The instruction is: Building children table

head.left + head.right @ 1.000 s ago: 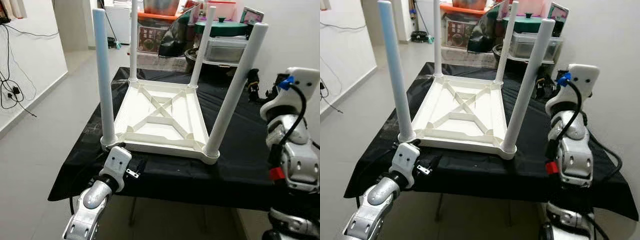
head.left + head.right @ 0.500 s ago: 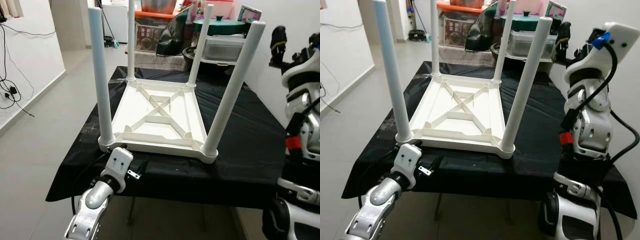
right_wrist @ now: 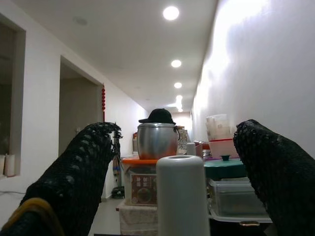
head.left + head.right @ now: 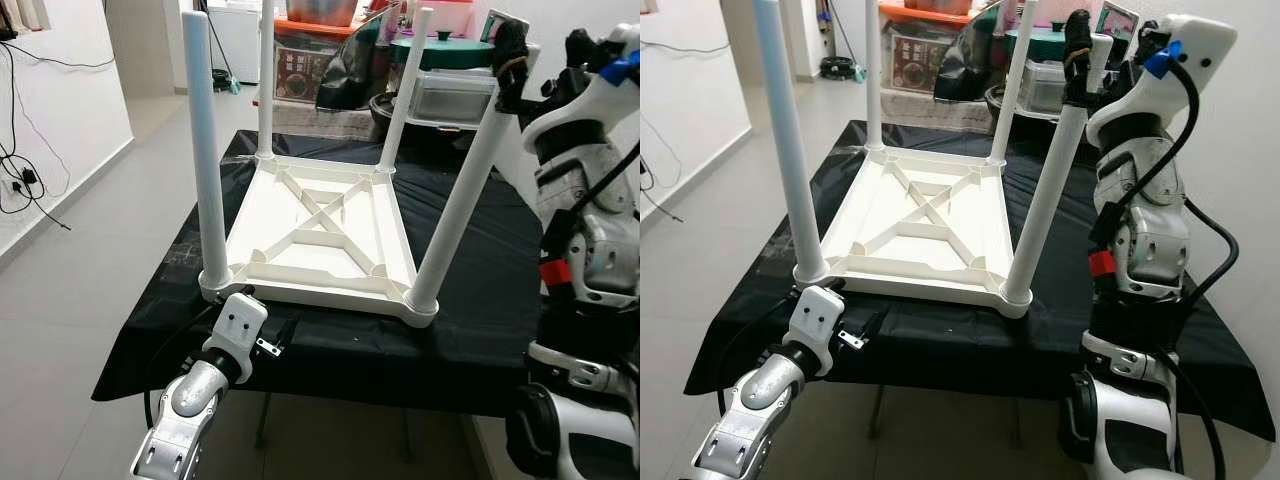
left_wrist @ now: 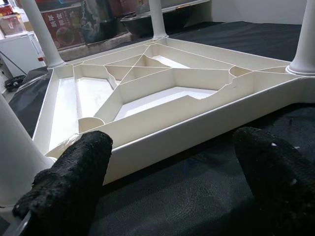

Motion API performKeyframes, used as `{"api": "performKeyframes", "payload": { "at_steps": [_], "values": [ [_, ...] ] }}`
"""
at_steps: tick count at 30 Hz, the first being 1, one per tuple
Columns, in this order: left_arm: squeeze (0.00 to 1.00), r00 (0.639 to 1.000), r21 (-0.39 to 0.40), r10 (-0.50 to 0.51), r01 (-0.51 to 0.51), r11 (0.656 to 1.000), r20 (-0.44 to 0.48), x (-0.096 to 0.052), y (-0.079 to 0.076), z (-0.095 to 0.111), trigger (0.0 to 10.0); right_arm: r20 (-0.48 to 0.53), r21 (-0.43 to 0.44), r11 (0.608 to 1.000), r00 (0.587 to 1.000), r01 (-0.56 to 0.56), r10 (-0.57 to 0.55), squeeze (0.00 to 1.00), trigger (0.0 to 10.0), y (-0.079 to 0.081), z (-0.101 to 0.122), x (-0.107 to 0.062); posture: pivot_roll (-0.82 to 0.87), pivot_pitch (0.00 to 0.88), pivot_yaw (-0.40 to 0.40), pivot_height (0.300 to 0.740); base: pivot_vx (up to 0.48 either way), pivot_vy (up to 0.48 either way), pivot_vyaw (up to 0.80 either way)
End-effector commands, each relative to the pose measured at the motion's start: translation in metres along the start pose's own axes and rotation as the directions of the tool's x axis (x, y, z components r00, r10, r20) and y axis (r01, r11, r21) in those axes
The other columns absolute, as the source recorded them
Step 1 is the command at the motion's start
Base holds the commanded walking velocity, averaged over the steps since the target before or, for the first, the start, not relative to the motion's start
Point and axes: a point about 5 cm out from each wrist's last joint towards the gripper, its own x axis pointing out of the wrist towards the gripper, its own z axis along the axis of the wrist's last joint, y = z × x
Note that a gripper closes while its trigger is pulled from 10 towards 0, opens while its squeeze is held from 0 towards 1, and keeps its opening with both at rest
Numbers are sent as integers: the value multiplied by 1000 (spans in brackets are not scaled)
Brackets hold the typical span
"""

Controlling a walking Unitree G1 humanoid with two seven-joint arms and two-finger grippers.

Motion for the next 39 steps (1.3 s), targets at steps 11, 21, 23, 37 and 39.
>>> {"api": "performKeyframes", "payload": {
  "at_steps": [11, 21, 23, 37, 39],
  "values": [
    [0, 1000, 5, -8, 8, 1000, -6, 1, -2, -3, 10000, -212, -75, 992, 971, 97, -111, 0, 10000, -16, -42, 1, 114, 0, -109, 740, 0, 0, 0],
    [0, 1000, 9, -11, 12, 1000, -5, 1, -4, -3, 10000, -184, -11, 992, 975, 127, -127, 0, 0, -16, -36, 5, 118, 0, -109, 740, 0, 0, 0],
    [0, 1000, 9, -13, 13, 1000, -5, 1, -4, -3, 10000, -149, 14, 992, 982, 123, -119, 0, 0, -15, -31, 4, 118, 0, -109, 740, 0, 0, 0],
    [0, 1000, 14, -22, 22, 1000, -8, 3, -6, -4, 10000, -52, 51, 998, 998, 47, -45, 0, 0, -3, -10, 7, 108, 0, -104, 740, 0, 0, 0],
    [0, 1000, 15, -21, 21, 1000, -9, 3, -6, -4, 10000, -82, 41, 998, 996, 50, -46, 0, 0, -4, -15, 6, 110, 0, -108, 740, 0, 0, 0]
  ]
}}
